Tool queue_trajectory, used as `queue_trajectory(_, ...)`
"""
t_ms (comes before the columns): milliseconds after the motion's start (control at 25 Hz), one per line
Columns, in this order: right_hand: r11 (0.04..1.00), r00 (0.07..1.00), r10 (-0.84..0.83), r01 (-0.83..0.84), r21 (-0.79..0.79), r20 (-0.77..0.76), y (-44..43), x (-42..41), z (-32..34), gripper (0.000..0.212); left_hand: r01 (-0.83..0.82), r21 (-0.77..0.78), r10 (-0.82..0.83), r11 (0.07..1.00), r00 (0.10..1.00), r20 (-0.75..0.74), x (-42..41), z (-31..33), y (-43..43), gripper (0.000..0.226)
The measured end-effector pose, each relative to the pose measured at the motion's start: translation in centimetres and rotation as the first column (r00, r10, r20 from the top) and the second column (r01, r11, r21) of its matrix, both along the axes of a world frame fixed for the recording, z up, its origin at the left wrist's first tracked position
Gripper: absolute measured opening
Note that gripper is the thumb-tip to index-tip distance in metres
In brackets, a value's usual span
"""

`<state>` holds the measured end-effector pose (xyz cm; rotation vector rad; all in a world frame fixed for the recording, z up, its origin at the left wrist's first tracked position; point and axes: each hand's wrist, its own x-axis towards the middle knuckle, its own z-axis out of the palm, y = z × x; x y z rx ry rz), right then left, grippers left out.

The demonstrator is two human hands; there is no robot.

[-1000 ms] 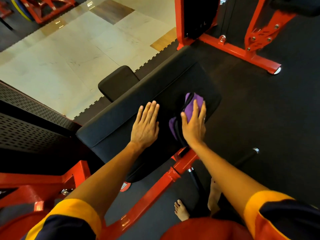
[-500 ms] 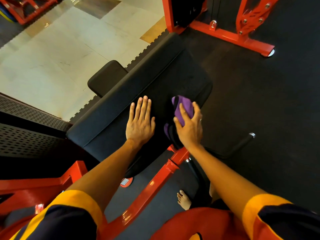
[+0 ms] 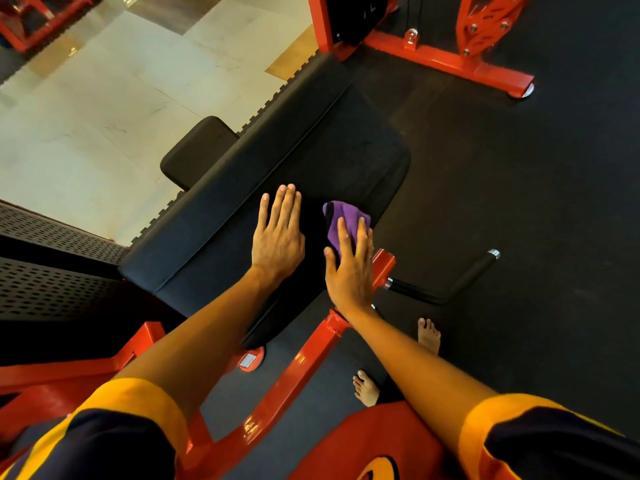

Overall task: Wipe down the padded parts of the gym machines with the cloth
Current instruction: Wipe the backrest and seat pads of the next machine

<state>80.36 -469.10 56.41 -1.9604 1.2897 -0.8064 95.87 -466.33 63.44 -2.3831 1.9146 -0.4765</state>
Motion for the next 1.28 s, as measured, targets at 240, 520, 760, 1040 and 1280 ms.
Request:
queue_trajectory(240, 0.893, 0.939, -0.329, 0.275, 0.355, 0.100, -8.1, 1.0, 1.8, 0.059, 0.018, 0.016, -0.018, 1.000, 1.000, 0.000, -0.3, -0.5, -2.7, 0.065)
queue_trajectory(520, 0.787, 0.856, -0.472, 0.303, 0.538, 0.209, -4.2, 1.9, 2.1, 0.079, 0.008, -0.061, -0.007, 0.998, 1.000, 0.011, -0.5, -1.3, -2.9, 0.066)
queue_trajectory(760, 0.714, 0.742, -0.586, 0.283, 0.640, 0.326, -8.9, 0.9, 3.2, 0.071, 0.030, -0.100, -0.030, 0.994, 1.000, 0.006, -0.5, -1.5, -2.9, 0.065)
queue_trajectory(1040, 0.735, 0.784, -0.561, 0.323, 0.596, 0.267, -7.4, 2.0, 2.8, 0.074, 0.033, -0.101, -0.030, 0.994, 0.999, 0.027, -0.6, -1.5, -2.9, 0.065)
queue_trajectory(1280, 0.815, 0.883, -0.424, 0.273, 0.511, 0.204, -4.8, 2.6, 1.4, 0.058, 0.022, -0.078, -0.021, 0.997, 1.000, 0.018, -0.5, -1.3, -2.8, 0.066)
